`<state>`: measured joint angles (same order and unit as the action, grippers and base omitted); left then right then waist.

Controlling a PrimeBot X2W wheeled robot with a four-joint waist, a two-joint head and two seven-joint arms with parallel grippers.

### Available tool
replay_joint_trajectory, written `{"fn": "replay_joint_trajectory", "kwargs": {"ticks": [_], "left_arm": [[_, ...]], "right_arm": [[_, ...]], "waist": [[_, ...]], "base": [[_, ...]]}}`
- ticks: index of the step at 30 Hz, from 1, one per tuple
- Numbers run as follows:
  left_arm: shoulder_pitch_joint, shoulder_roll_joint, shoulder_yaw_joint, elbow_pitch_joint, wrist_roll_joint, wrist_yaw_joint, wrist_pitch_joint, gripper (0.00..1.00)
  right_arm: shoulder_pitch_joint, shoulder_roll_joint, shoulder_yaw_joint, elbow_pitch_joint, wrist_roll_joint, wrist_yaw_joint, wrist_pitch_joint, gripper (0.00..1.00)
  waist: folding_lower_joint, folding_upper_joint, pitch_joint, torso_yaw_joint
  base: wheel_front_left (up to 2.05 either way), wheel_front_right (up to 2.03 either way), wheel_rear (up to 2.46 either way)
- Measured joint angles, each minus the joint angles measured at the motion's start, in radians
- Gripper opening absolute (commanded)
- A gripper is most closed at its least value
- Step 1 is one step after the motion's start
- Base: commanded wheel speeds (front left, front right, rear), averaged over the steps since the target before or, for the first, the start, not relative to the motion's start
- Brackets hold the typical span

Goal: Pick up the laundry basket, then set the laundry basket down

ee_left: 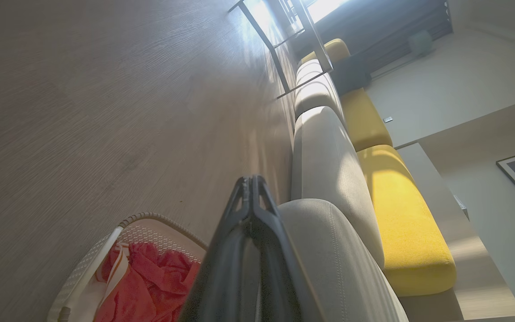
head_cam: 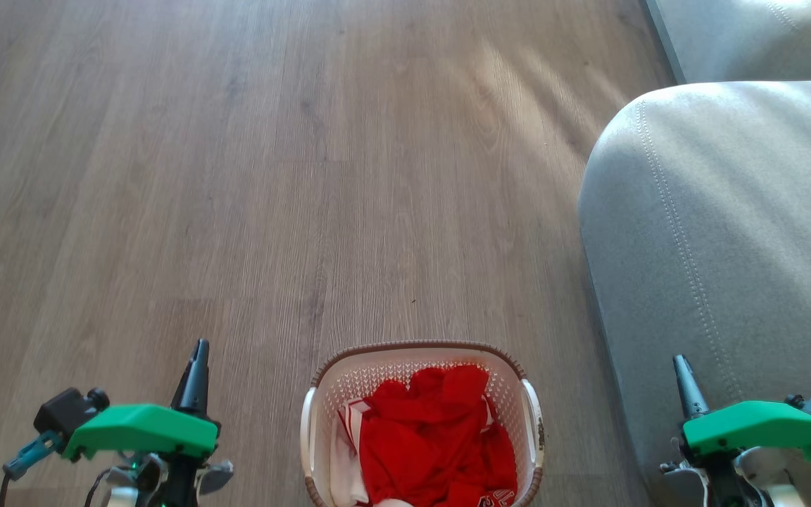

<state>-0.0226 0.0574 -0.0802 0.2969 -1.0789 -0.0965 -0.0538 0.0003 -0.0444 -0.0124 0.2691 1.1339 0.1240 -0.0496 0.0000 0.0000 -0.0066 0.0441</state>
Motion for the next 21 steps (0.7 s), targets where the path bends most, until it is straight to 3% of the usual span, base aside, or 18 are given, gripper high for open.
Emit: {"fn": "replay_joint_trajectory", "kwargs": {"ticks": [21], "left_arm": [[-0.004,0.0,0.06,-0.005,-0.226,-0.01,0.059,0.0]], "right_arm": [[-0.02,0.0,-0.042,0.002,0.2,0.0,0.059,0.0]], "waist": [[0.0,0.0,0.004,-0.019]], "base": [[0.0,0.0,0.0]]}}
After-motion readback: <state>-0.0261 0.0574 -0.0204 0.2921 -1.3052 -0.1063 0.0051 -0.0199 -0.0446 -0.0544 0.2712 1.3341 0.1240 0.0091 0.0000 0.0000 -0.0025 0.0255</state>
